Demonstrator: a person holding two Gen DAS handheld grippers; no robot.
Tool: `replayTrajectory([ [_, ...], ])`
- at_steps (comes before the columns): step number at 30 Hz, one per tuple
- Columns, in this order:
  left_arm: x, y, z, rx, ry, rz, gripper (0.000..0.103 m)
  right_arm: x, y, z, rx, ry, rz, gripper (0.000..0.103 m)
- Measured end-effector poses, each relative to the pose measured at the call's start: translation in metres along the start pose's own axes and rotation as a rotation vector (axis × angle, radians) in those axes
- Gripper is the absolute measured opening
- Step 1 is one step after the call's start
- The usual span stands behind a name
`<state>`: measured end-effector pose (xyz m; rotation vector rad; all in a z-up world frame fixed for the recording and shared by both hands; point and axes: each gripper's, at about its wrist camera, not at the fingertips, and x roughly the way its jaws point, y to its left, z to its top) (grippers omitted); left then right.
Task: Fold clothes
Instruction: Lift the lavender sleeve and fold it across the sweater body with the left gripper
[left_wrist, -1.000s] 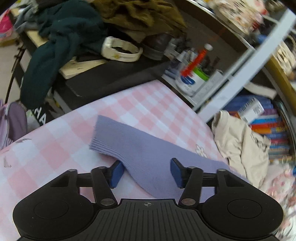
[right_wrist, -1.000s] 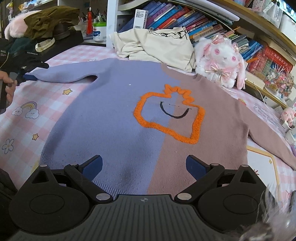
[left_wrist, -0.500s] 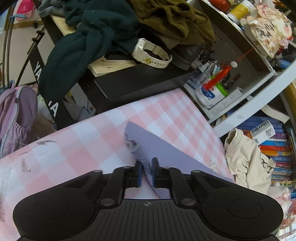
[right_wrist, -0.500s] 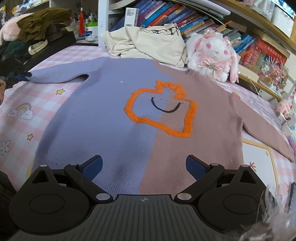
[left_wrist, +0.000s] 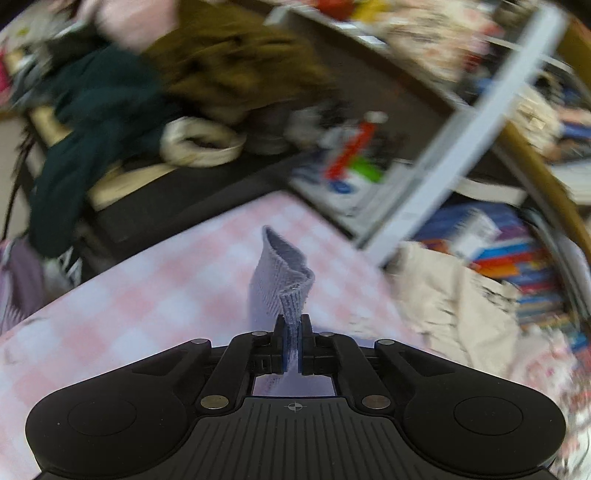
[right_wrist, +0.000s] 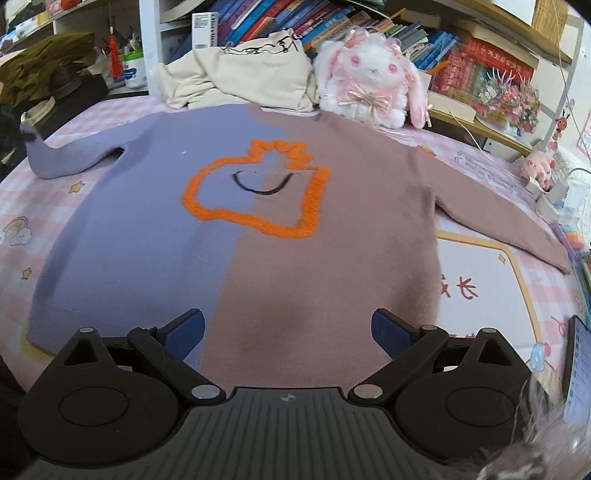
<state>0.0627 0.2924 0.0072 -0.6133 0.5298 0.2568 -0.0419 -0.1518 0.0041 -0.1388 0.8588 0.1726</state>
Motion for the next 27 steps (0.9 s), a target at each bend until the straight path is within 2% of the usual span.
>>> replayTrajectory([
  [8,-0.009,-0.115,-0.022,0.217,0.004,-0.128,0.003,0.005,-0.039,0.004,-0.042,-0.03,0.088,0.098],
  [15,-0.009,-0.2,-0.056,0.289,0.041,-0.212,0.003,0.008,-0.075,0.004,-0.068,-0.068,0.157,0.098],
  [20,-0.01,-0.247,-0.078,0.345,0.041,-0.228,0.003,0.01,-0.103,0.0,-0.054,-0.071,0.202,0.098],
  [27,0.001,-0.293,-0.108,0.359,0.061,-0.221,0.003,0.008,-0.128,-0.008,-0.066,-0.066,0.251,0.099],
])
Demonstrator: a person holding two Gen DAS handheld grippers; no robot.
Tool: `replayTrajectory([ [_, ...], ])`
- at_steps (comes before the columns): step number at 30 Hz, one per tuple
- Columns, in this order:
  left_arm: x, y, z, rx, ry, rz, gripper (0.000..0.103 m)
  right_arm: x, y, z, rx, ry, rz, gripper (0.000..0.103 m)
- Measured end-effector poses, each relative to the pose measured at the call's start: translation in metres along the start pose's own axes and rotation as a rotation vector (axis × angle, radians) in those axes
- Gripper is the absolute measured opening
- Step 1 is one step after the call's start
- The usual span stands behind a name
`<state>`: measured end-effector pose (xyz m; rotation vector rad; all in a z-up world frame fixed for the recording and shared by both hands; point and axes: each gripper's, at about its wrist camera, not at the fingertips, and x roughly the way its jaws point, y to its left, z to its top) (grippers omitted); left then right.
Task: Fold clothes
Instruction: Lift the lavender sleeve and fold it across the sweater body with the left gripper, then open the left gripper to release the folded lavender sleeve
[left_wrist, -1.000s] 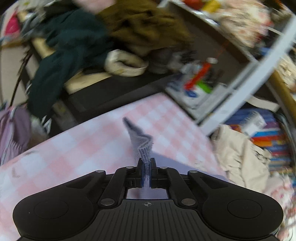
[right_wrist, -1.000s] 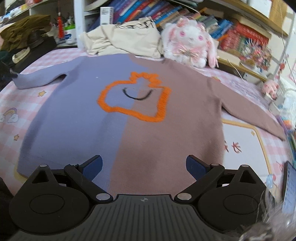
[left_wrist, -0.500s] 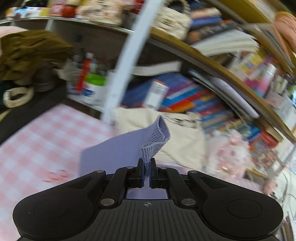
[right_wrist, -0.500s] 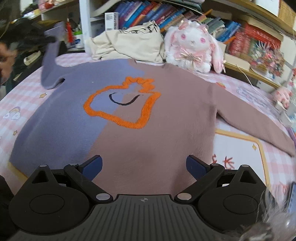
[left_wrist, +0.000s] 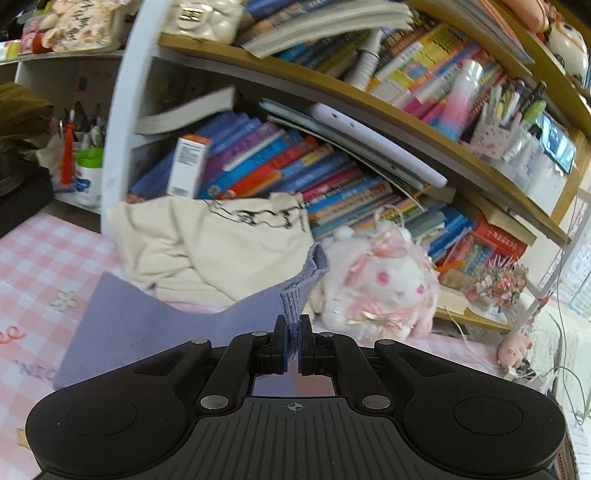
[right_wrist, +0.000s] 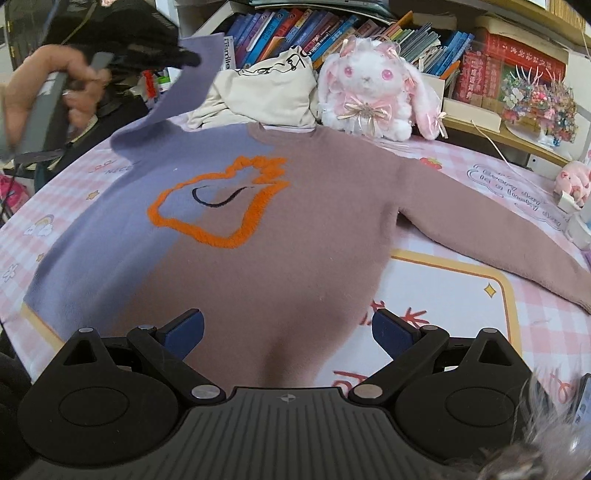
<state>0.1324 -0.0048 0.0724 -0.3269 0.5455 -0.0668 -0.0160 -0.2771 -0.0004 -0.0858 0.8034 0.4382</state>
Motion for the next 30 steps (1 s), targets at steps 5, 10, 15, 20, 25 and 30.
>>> replayTrajectory([
  [5,0.015,-0.025,-0.009,0.015,0.023,-0.007,0.003,-0.004,-0.015,-0.005,0.004,0.005,0.018,0.099],
  [10,0.029,-0.041,-0.022,0.039,0.066,0.006,0.003,-0.009,-0.026,-0.008,0.007,0.005,0.014,0.099],
  [15,0.039,-0.05,-0.031,0.041,0.093,0.012,0.004,-0.013,-0.037,-0.012,0.022,0.004,0.004,0.099],
  [20,0.042,-0.059,-0.036,0.041,0.135,0.01,0.045,-0.015,-0.043,-0.015,0.029,0.008,0.005,0.099],
  [25,0.018,-0.059,-0.047,0.102,0.107,0.028,0.071,-0.011,-0.041,-0.015,0.027,0.019,0.038,0.099],
  [30,-0.016,-0.032,-0.071,0.187,0.141,0.148,0.071,-0.005,-0.034,-0.014,0.022,0.034,0.06,0.099],
])
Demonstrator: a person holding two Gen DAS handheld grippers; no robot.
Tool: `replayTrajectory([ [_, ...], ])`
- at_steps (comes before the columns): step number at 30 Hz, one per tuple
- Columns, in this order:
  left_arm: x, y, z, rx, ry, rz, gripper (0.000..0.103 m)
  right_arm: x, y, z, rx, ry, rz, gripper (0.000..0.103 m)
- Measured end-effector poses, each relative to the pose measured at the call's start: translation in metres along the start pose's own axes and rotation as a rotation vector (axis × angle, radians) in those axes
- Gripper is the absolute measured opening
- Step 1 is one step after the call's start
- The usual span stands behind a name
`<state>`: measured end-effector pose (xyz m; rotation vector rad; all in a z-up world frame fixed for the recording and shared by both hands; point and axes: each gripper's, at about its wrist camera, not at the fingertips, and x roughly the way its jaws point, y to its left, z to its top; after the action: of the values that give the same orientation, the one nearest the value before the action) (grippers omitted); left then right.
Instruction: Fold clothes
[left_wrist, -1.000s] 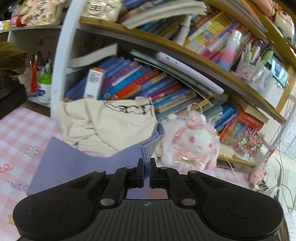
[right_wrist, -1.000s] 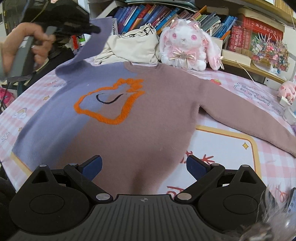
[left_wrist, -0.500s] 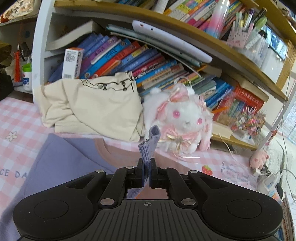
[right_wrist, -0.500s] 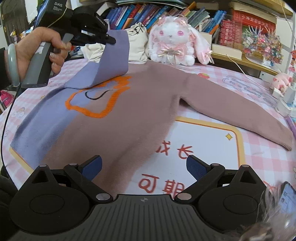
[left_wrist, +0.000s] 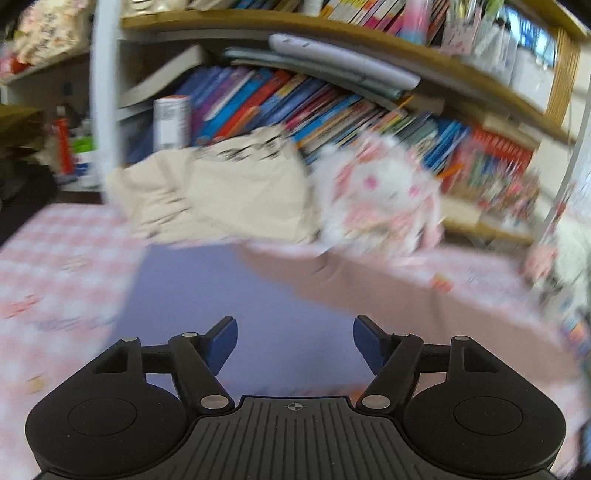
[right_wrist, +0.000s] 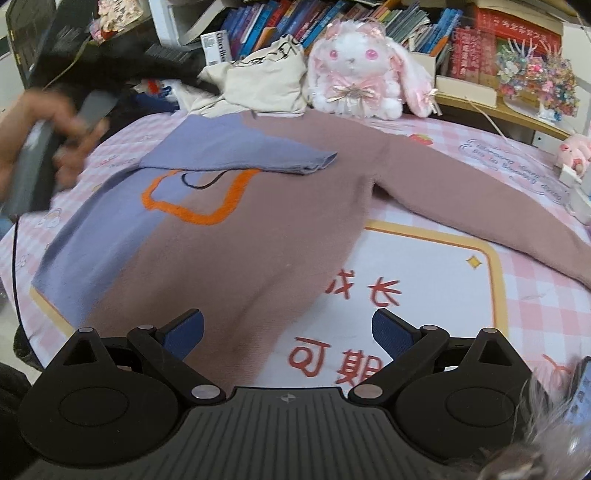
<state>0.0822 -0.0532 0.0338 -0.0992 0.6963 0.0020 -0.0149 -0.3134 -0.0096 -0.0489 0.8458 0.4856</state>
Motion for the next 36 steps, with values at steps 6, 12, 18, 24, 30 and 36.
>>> replayTrajectory([
  [6,-0.039,0.053,-0.051,0.013,0.014,0.145,0.071,0.004,0.01,0.001,0.028,0.007,-0.049,0.097],
  [12,-0.056,0.101,-0.074,-0.071,0.017,0.214,0.071,0.007,0.022,0.001,0.097,0.026,-0.101,0.082],
  [18,-0.049,0.14,-0.079,-0.099,0.084,0.221,0.067,0.012,0.045,-0.004,0.121,0.064,-0.164,0.058],
  [24,-0.038,0.173,-0.087,-0.17,0.166,0.159,0.041,0.016,0.055,-0.009,0.195,0.083,-0.211,0.038],
  [30,-0.042,0.18,-0.092,-0.201,0.158,0.07,0.006,0.017,0.062,-0.011,0.261,0.071,-0.25,0.02],
  [36,-0.049,0.191,-0.095,-0.228,0.138,0.028,0.002,0.019,0.071,-0.01,0.276,0.066,-0.263,0.016],
])
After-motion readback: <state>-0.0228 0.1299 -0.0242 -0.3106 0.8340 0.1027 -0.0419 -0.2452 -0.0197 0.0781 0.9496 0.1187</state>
